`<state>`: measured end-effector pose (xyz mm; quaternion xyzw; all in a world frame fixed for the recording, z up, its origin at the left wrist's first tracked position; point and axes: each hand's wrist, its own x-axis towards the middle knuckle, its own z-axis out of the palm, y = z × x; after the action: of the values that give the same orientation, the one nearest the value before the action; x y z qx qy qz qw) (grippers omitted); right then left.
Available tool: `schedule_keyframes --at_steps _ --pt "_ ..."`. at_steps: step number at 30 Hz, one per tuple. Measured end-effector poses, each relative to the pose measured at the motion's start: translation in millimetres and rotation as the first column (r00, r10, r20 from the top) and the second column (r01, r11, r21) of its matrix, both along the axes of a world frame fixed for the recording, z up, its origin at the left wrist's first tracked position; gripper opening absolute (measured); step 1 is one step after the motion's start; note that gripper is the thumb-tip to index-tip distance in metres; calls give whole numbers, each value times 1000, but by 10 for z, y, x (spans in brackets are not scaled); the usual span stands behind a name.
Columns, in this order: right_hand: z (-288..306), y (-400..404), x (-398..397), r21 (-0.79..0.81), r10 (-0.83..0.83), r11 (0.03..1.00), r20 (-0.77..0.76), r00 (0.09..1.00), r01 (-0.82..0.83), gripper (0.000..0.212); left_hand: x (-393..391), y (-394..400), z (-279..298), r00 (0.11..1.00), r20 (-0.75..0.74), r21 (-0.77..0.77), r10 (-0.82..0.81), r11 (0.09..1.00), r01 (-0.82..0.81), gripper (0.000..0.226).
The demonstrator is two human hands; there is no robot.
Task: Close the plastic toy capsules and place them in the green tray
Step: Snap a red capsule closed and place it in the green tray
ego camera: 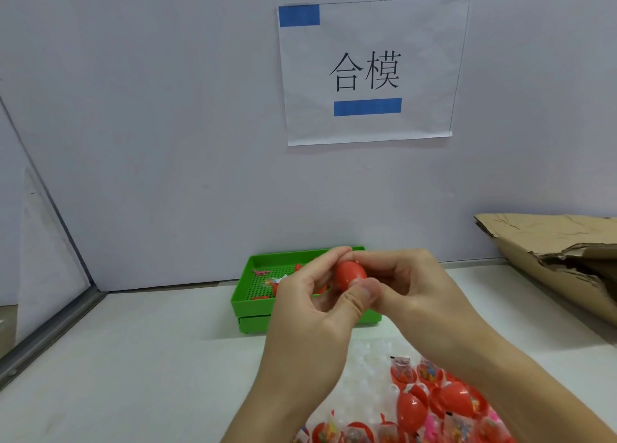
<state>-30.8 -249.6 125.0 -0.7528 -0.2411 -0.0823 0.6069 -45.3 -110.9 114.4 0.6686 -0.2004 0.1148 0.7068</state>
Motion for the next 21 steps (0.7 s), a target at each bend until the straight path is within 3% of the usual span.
schedule_keyframes --at_steps 5,7,9,11,13,16,21 --pt "-19 -5 6 -43 21 999 30 999 -20 41 -28 -26 -20 999 35 36 34 999 -36 29" --pt "-15 -14 24 -4 74 997 1 997 -74 34 -24 -21 -9 998 44 49 41 998 -44 29" --pt "-12 -43 44 192 194 966 -93 977 -173 22 -16 6 15 999 48 84 16 996 -20 45" --pt "10 -85 49 498 393 836 -248 886 -232 29 -14 31 27 998 58 139 2 990 -10 59" --pt "23 -114 33 640 558 720 -306 771 -267 41 -30 36 49 992 123 193 20 980 -43 48" --pt "12 -104 36 646 617 699 -328 715 -307 48 -44 16 67 970 222 207 94 968 -141 25" --pt "29 -94 68 534 517 804 -409 752 -262 57 -35 6 64 949 253 179 186 955 -235 21"
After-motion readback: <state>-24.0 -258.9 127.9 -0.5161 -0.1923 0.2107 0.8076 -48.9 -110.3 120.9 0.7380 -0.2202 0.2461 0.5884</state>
